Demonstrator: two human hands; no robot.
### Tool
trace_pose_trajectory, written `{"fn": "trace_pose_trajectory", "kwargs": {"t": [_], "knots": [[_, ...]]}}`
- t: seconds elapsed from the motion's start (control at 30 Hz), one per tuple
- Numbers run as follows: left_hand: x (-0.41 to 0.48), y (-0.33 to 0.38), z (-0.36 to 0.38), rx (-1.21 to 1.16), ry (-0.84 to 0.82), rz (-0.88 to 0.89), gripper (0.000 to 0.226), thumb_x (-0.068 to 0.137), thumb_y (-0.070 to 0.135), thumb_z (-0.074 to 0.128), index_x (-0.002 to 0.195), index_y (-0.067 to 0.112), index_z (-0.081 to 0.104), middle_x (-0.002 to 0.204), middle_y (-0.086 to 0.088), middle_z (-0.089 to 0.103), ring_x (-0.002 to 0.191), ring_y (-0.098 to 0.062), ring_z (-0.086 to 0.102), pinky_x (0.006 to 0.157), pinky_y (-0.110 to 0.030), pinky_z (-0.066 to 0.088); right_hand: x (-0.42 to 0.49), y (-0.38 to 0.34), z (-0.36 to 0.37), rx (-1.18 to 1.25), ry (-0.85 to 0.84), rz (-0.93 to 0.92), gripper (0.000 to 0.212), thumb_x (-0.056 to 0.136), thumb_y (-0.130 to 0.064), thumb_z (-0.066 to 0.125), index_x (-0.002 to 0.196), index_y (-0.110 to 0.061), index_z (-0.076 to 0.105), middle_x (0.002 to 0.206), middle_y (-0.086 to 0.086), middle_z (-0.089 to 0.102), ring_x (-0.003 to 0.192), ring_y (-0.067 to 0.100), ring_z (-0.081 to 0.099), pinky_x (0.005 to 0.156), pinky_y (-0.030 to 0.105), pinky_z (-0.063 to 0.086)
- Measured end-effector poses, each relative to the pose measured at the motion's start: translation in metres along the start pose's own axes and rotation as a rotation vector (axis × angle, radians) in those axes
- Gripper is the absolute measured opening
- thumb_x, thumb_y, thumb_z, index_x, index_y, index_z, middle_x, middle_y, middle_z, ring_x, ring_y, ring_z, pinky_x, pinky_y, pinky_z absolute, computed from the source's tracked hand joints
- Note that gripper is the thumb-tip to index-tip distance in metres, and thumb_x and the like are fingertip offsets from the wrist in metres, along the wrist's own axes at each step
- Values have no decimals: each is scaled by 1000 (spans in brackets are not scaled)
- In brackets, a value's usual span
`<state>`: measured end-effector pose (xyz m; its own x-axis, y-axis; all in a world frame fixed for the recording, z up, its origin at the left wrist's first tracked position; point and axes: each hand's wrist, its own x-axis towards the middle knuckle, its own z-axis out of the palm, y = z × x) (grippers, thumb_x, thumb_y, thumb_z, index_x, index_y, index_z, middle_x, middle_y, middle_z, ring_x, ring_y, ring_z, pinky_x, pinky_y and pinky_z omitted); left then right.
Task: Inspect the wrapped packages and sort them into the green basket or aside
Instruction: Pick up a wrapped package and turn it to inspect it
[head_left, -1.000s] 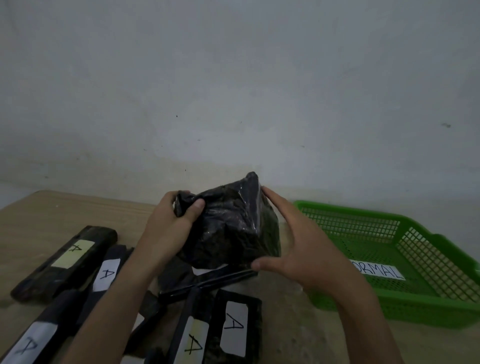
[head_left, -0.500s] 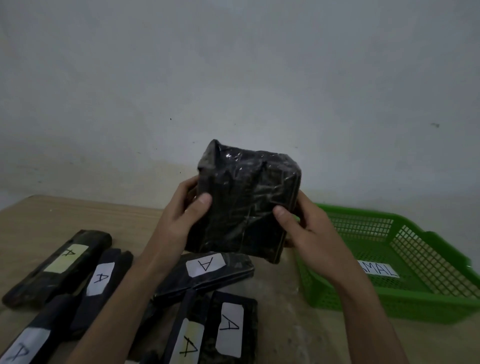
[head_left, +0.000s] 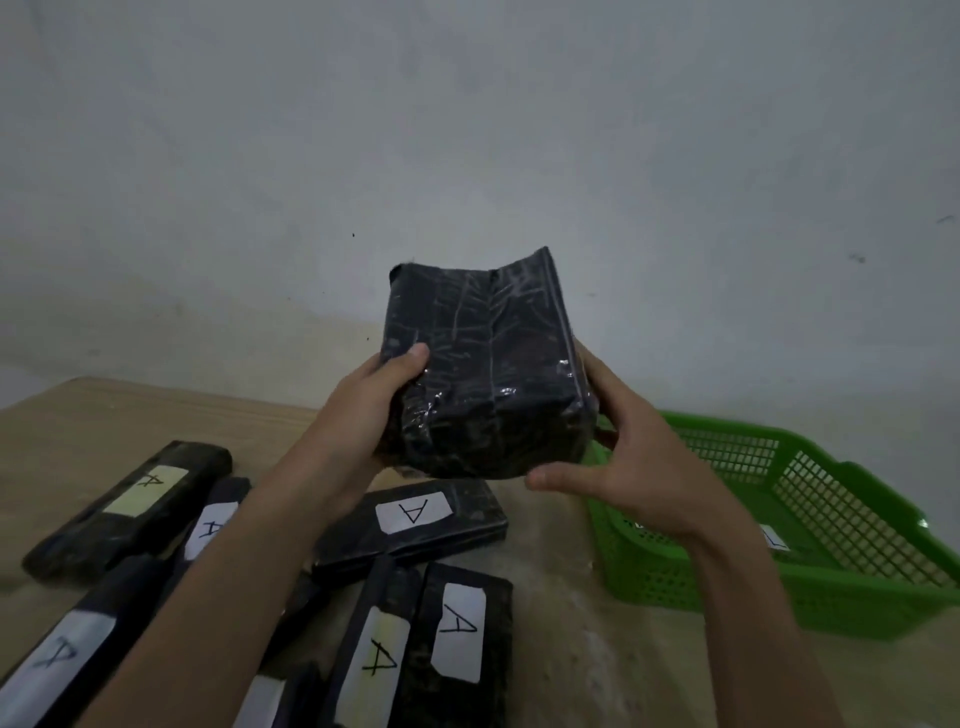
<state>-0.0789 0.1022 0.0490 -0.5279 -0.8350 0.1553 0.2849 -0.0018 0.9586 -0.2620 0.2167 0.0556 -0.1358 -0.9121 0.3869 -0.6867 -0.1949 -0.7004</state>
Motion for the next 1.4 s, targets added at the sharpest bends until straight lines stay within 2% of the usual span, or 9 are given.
{"fn": "trace_pose_trajectory", "kwargs": {"t": [0.13, 0.23, 0.4, 0.67, 0.87, 1.0, 1.17, 1.3, 1.4], "knots": [[-6, 3, 6, 7, -20, -19, 30, 93, 42, 44, 90, 23, 67, 91, 1, 74, 82, -17, 71, 73, -40, 52, 4, -3, 8, -33, 81, 45, 77, 79, -18, 75, 142, -35, 34, 111, -32, 58, 104, -17, 53, 99, 22, 46], [-7, 1, 7, 132, -19, 74, 46, 77, 56, 57, 108, 23, 61, 104, 0, 68, 99, -18, 64, 89, -47, 51, 4, -3, 10, -54, 126, 105, 64, 82, -27, 71, 138, -29, 40, 105, -31, 57, 103, -2, 58, 96, 26, 46], [-8, -12, 13, 391, 4, 304, 39, 69, 30, 76, 99, 39, 53, 95, 20, 64, 80, 20, 58, 65, 0, 44, 4, -2, 14, 3, 227, 157, 59, 79, -36, 72, 130, -31, 44, 106, -23, 60, 99, 0, 58, 87, 21, 48], [-2, -21, 11, 756, 69, 438, 55, 70, 33, 78, 111, 36, 41, 94, 32, 50, 84, 20, 46, 64, -2, 37, 11, -2, 25, -149, 306, 157, 29, 84, -23, 69, 110, -23, 56, 76, -26, 47, 71, -4, 47, 55, -3, 35], [-2, -15, 5, 817, 144, 450, 41, 74, 31, 75, 104, 31, 48, 83, 31, 49, 72, 20, 43, 60, 5, 36, 10, -8, 28, -99, 210, 142, 58, 72, -42, 77, 121, -27, 49, 98, -20, 58, 91, 2, 57, 70, 5, 41], [-4, -21, 15, 860, 226, 493, 37, 78, 30, 72, 108, 18, 54, 80, 15, 57, 70, 2, 51, 58, 4, 36, 10, -7, 36, -42, 264, 173, 47, 75, -35, 77, 111, -26, 49, 94, -12, 61, 91, 16, 66, 78, 39, 58], [-9, -16, 15, 901, 194, 524, 104, 82, 33, 68, 147, 29, -12, 74, 3, 61, 61, -14, 58, 53, -21, 45, 11, -9, 38, -14, 271, 148, 41, 77, -33, 76, 107, -30, 48, 87, -21, 56, 89, 16, 66, 78, 41, 58], [-9, -12, 12, 1015, 100, 647, 62, 85, 36, 62, 138, 39, 29, 91, 0, 62, 73, -14, 55, 68, -26, 48, 6, -15, 31, -21, 240, 153, 62, 74, -48, 72, 121, -35, 34, 94, -30, 49, 91, 9, 63, 81, 39, 58], [-10, -16, 21, 1000, 96, 652, 42, 85, 33, 62, 123, 30, 45, 87, 4, 57, 72, -13, 54, 61, -15, 45, 8, -10, 32, -7, 353, 213, 42, 79, -56, 61, 111, -38, 39, 90, -24, 54, 88, 11, 63, 76, 43, 58]]}}
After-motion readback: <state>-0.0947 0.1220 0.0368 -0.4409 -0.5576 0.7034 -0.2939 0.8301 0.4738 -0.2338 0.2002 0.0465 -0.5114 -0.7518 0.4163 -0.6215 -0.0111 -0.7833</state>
